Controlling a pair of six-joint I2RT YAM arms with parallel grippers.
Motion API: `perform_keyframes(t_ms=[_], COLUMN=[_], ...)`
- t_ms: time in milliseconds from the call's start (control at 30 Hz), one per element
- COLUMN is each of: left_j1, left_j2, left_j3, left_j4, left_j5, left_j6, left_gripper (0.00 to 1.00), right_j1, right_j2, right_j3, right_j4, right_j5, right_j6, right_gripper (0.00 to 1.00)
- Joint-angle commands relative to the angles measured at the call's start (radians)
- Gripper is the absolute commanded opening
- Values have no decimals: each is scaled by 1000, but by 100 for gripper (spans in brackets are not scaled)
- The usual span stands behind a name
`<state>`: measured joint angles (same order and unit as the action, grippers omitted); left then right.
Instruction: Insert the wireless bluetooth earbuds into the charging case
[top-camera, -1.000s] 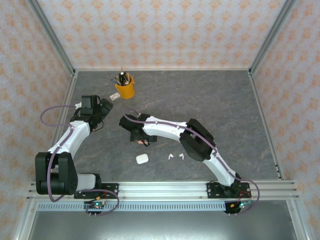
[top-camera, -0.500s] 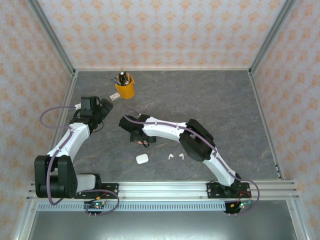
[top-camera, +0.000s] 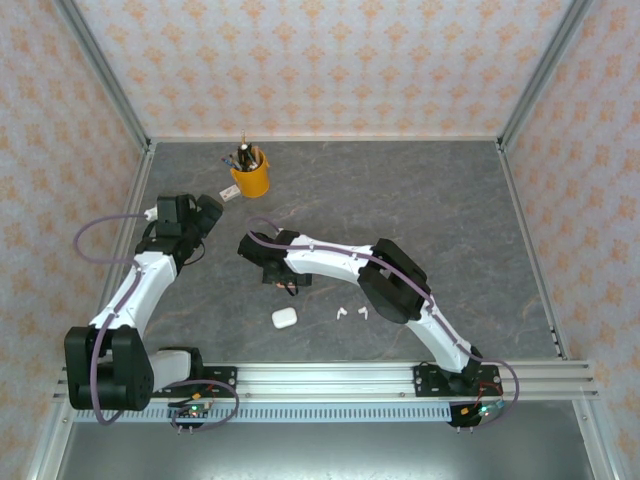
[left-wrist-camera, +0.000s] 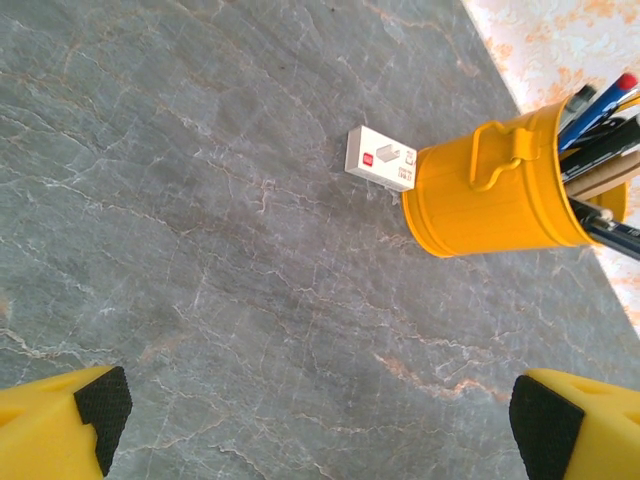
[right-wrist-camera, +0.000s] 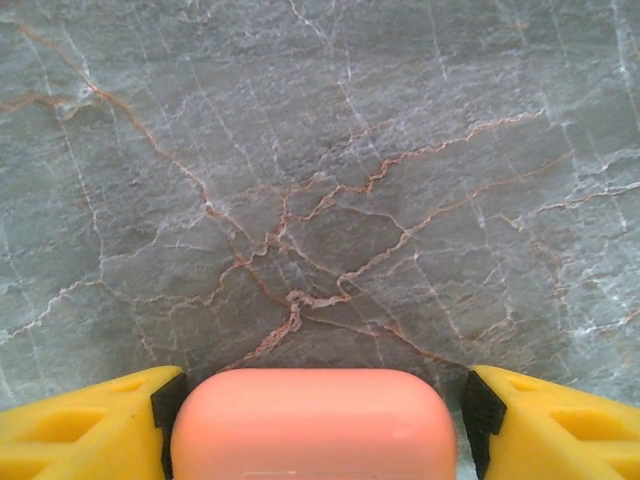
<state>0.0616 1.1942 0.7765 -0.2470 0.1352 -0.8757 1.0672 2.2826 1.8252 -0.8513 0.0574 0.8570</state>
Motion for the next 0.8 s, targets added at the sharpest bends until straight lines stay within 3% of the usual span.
perform_keyframes(t_ms=[0, 233, 333, 767], left_j1=[12, 12, 12, 12], left_j2=[-45, -74, -67, -55], left_j3=[-5, 21, 33, -46], left_j4=[-53, -168, -205, -126], left_j5=[-70, -150, -155, -93], left_j6=[-34, -73, -73, -105], left_gripper=[100, 100, 100, 100], right_j1=[20, 24, 28, 41], right_j2=[6, 5, 5, 2], right_j3=[-25, -30, -24, -32], right_j4=[-8, -5, -9, -25], right_j5=[-6, -10, -13, -11], right_j6=[28, 37, 48, 112], right_gripper=[72, 70, 74, 73])
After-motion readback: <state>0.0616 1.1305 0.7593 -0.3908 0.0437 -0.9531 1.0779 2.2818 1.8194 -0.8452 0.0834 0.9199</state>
